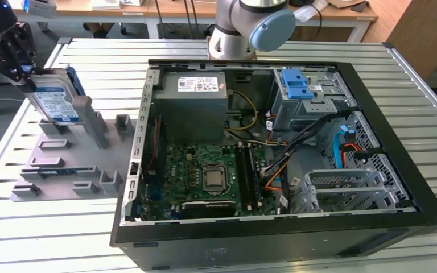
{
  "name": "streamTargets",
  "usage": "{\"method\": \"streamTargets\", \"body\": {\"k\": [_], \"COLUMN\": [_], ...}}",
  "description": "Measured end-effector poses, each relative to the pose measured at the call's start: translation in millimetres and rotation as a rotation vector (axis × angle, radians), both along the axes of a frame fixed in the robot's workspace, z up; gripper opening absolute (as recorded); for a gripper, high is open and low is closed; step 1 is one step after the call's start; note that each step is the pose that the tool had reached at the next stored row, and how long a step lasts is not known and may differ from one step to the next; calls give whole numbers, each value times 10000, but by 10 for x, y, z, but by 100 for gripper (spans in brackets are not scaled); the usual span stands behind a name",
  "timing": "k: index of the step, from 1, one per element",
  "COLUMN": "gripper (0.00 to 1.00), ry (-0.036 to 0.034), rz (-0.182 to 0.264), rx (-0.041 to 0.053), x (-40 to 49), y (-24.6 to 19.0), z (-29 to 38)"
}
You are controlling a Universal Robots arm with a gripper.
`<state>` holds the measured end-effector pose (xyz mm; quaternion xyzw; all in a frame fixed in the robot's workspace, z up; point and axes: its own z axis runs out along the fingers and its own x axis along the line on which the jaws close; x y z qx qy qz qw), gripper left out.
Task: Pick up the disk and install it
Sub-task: 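Pick up the disk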
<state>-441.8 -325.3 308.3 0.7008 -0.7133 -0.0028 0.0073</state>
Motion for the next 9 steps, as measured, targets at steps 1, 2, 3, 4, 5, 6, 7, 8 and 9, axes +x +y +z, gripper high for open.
{"method": "streamTargets", "body": {"k": [1,2,3,4,5,6,7,8,9], "gripper": [36,36,36,36,36,36,36,36,36], "ry": [-1,0,2,6,4,0,2,1,1], "rz": [0,0,0,0,0,0,0,0,0], "rx": [0,0,-1,-3,-2,0,-1,-1,0], "x": [0,0,0,0,0,0,0,0,0], "y": [0,0,0,0,0,0,0,0,0], "z": [0,1,4,11,17,24,34,41,49]}}
